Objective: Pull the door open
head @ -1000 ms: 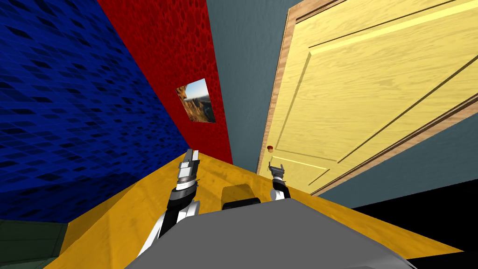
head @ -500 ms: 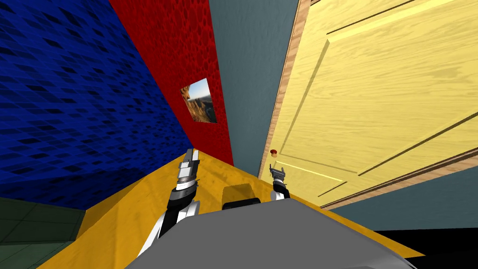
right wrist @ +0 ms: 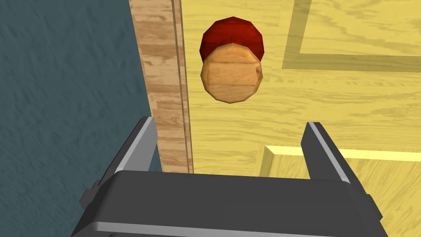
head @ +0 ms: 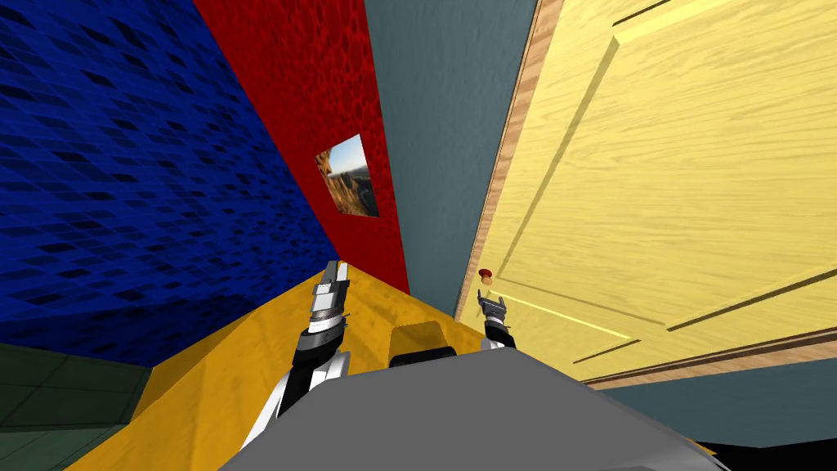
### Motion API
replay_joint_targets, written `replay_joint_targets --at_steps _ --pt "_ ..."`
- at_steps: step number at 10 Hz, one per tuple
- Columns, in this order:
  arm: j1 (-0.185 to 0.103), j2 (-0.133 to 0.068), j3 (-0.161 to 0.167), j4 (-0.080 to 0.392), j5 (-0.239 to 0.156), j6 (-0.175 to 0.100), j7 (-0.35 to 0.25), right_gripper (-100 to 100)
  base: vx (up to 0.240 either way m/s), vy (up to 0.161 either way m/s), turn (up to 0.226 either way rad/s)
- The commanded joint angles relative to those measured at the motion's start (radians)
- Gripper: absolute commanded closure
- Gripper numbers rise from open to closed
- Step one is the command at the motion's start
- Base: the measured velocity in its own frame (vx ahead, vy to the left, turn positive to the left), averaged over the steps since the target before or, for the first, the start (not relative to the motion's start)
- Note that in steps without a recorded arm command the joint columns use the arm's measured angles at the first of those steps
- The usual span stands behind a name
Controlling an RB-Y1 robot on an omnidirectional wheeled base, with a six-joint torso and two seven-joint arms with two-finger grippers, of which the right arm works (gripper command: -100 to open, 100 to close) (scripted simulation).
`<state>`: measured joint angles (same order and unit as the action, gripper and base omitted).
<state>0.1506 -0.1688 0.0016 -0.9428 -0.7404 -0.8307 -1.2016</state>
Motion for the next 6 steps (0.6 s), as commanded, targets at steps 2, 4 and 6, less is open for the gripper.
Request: replay_joint_targets --at_steps 2,4,6 --pt "0.006 -0.038 0.002 0.034 -0.003 -0.015 -0.053 -100 0.137 0.000 0.029" --pt "0.015 -0.066 0.003 0.049 -0.005 -0.020 -0.087 -100 0.100 0.015 0.026" --pt "0.028 -0.106 0.003 0.070 -0.010 -0.029 -0.137 -100 0.135 0.000 0.040"
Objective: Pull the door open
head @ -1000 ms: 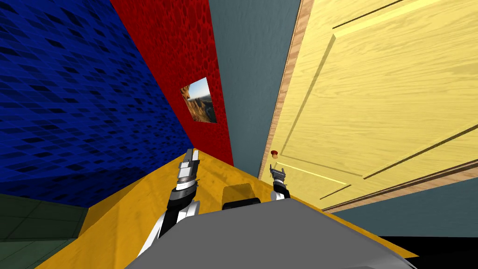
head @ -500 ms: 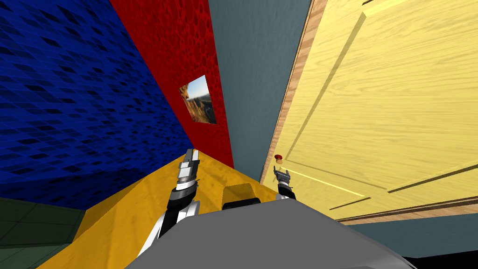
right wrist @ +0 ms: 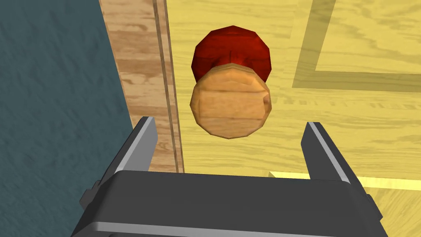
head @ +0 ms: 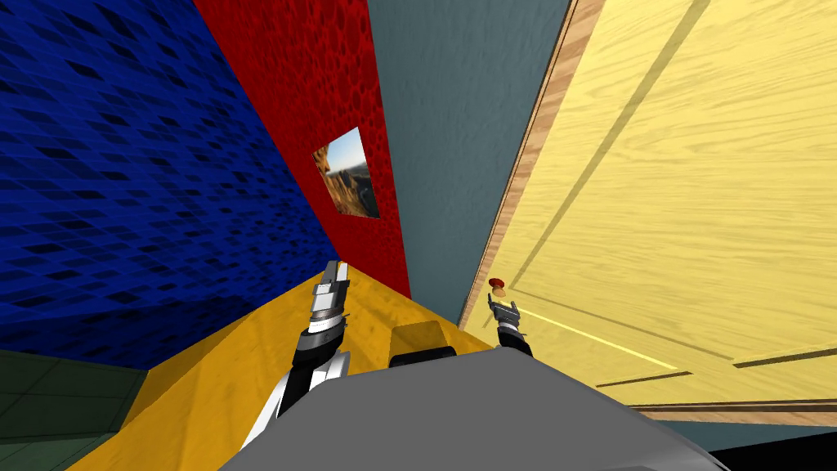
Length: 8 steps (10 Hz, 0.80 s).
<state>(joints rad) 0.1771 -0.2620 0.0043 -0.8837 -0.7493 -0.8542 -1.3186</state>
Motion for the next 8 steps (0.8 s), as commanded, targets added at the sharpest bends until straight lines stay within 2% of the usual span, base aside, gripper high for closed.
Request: replay_joint_targets --at_steps 1,2,4,5,6,8 --pt "0.006 -0.026 0.001 0.018 -0.002 -0.008 -0.035 -100 0.123 -0.010 0.021" --pt "0.013 -0.048 0.001 0.029 -0.004 -0.013 -0.062 -100 0.136 -0.015 0.032" --pt "0.023 -0.079 0.002 0.046 -0.008 -0.019 -0.100 -100 0.178 -0.009 0.035" --pt "0.030 -0.072 0.000 0.028 -0.008 -0.014 -0.087 -100 0.097 -0.005 0.007" --pt "0.030 -0.072 0.000 0.028 -0.008 -0.014 -0.087 100 -0.016 -0.002 -0.013" --pt "0.030 -0.072 0.000 0.028 -0.008 -0.014 -0.087 100 -0.031 0.000 0.010"
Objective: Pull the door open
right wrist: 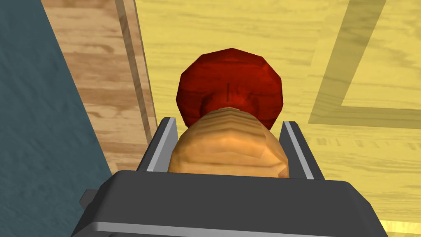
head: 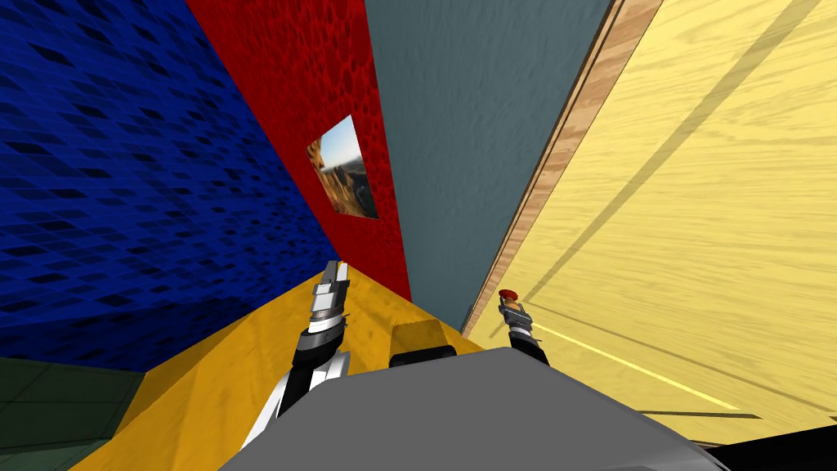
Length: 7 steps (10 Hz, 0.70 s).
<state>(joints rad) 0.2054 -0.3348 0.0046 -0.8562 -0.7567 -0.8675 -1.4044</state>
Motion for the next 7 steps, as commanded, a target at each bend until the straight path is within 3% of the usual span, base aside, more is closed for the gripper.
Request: replay_joint_targets --at_steps 1,3,4,7 --pt "0.001 0.001 0.000 0.000 0.000 -0.001 -0.001 100 -0.016 0.004 0.006" --pt "0.001 0.001 0.000 0.000 0.000 -0.001 -0.001 100 -0.004 0.002 0.000" --pt "0.006 -0.003 0.018 -0.007 0.010 0.000 -0.009 100 -0.106 -0.002 0.046" --pt "0.017 -0.013 0.050 -0.022 0.027 -0.005 -0.028 100 -0.204 0.014 0.061"
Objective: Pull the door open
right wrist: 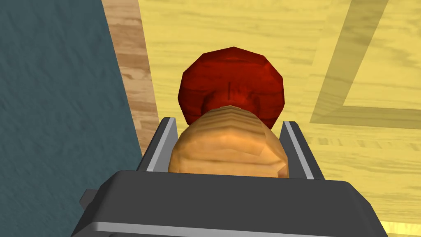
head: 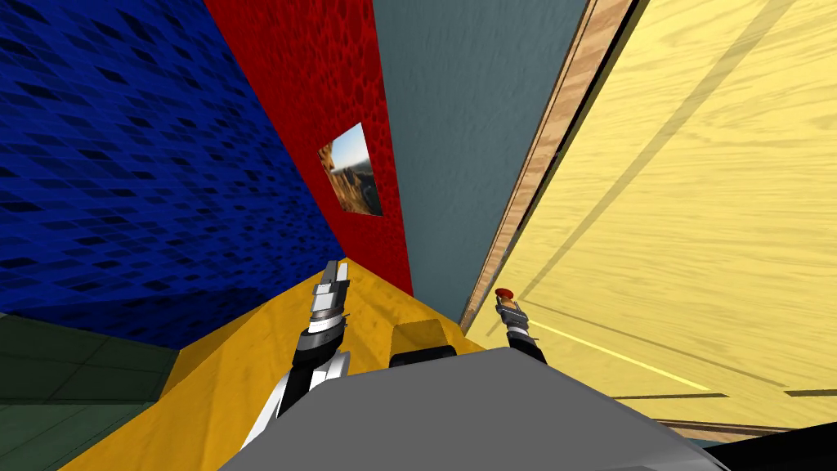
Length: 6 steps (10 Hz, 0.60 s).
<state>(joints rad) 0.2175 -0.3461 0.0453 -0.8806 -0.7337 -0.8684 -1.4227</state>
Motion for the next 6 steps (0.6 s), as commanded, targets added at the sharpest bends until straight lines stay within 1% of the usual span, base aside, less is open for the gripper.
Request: replay_joint_targets --at_steps 1,2,5,6 --pt "0.008 -0.005 0.022 -0.003 0.011 -0.005 -0.017 100 -0.227 0.009 0.060" --pt "0.014 -0.011 0.040 -0.012 0.021 -0.008 -0.027 100 -0.256 0.018 0.084" --pt "0.026 -0.022 0.077 -0.029 0.042 -0.013 -0.049 100 -0.234 0.018 0.052" --pt "0.027 -0.020 0.069 -0.029 0.037 -0.010 -0.042 100 -0.110 0.019 0.013"
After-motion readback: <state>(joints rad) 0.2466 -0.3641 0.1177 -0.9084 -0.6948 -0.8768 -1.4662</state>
